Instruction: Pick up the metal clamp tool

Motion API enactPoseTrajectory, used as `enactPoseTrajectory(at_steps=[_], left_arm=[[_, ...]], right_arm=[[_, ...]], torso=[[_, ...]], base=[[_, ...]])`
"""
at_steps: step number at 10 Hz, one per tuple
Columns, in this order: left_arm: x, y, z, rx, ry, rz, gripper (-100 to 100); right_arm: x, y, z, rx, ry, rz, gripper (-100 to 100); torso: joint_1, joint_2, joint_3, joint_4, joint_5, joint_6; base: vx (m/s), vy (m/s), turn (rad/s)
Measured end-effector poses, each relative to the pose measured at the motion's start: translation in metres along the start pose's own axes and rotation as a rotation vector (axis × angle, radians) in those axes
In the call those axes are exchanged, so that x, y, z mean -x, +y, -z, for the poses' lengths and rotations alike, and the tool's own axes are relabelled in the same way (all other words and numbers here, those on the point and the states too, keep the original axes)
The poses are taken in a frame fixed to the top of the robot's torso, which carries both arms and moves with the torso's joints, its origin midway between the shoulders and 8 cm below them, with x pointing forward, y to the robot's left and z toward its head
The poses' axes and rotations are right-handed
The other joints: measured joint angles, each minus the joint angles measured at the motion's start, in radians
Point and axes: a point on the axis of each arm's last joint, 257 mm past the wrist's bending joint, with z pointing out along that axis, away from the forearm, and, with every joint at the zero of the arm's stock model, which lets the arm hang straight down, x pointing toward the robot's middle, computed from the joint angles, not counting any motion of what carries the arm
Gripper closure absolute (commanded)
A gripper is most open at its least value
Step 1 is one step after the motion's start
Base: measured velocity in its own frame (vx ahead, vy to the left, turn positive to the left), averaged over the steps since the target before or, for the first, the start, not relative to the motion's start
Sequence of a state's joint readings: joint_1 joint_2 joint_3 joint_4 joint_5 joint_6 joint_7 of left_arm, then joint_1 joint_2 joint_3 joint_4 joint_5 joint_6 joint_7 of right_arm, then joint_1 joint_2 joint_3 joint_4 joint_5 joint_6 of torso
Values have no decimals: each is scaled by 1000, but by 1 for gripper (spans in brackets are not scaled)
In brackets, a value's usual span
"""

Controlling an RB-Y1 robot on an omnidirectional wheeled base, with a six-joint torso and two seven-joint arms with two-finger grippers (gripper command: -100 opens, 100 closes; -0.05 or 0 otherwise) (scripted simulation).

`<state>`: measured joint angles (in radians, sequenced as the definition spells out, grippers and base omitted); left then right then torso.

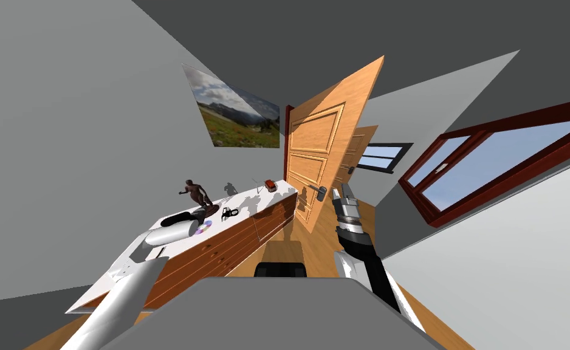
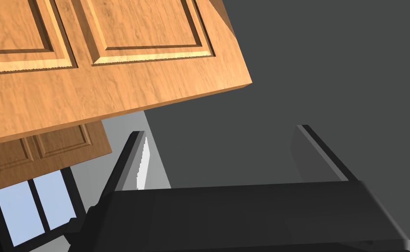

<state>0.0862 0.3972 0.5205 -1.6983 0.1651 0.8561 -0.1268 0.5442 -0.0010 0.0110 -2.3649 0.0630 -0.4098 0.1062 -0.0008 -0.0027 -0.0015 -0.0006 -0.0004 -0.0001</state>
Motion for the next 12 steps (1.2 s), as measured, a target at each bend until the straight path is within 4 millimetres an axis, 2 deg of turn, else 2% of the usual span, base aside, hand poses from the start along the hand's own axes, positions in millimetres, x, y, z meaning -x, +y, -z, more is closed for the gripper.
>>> enactPoseTrajectory(at_steps=[9, 12], left_arm=[[11, 57, -8, 240, 21, 111, -100], [9, 80, -4, 326, 41, 156, -100]], right_arm=[[0, 0, 0, 0, 0, 0, 0], [0, 0, 0, 0, 0, 0, 0]], torso=[[1, -3, -2, -1, 0, 0], [2, -2, -1, -1, 0, 0]], base=[[55, -4, -44], [77, 21, -68]])
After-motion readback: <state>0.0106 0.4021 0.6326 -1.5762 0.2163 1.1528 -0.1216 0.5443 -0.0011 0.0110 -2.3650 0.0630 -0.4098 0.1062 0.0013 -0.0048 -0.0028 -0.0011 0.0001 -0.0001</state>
